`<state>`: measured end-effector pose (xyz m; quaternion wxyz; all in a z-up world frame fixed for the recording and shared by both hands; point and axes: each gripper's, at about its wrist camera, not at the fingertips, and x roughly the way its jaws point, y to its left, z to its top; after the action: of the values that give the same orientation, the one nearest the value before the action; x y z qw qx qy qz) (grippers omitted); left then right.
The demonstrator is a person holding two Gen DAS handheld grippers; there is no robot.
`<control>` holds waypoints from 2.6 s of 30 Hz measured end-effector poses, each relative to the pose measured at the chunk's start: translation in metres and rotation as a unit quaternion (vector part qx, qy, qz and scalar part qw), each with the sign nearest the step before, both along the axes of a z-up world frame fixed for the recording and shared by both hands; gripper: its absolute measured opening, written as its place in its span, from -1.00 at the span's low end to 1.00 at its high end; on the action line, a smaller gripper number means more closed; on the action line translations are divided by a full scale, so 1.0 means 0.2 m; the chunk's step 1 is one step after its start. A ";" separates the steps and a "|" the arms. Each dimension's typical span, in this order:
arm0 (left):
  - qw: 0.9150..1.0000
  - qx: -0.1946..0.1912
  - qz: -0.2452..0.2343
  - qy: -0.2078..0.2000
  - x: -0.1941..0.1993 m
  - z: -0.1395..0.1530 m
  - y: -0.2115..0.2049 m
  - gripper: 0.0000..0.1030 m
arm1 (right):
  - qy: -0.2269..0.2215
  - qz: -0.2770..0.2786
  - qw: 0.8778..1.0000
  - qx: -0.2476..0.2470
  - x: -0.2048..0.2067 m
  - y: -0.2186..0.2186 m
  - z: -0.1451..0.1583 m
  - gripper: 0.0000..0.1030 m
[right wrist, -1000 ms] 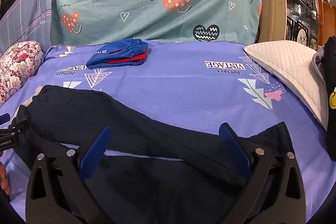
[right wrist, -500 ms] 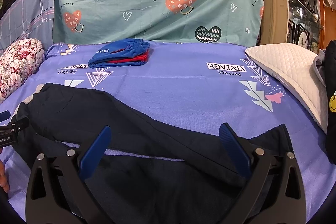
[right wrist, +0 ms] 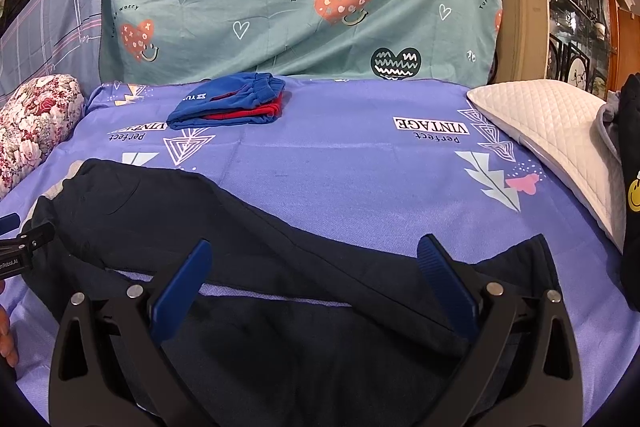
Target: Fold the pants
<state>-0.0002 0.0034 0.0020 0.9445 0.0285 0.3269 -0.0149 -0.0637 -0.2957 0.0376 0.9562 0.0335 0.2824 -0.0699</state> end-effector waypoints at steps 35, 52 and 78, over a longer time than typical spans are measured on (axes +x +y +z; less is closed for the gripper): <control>1.000 -0.001 0.000 0.003 0.00 -0.02 0.00 0.96 | 0.010 0.003 1.000 0.011 0.02 -0.01 -0.02 0.97; 1.000 -0.005 0.003 0.004 0.00 -0.03 0.00 0.96 | 0.012 0.003 1.000 0.014 0.02 -0.02 -0.02 0.97; 0.978 0.062 -0.083 0.184 1.08 -0.12 0.31 0.95 | 0.037 0.027 0.998 0.053 0.05 -0.06 -0.03 0.97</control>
<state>0.2153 0.0650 -0.0220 0.8604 0.1105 0.4914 -0.0780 -0.0528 -0.3075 0.0306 0.9436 0.0736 0.3215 -0.0302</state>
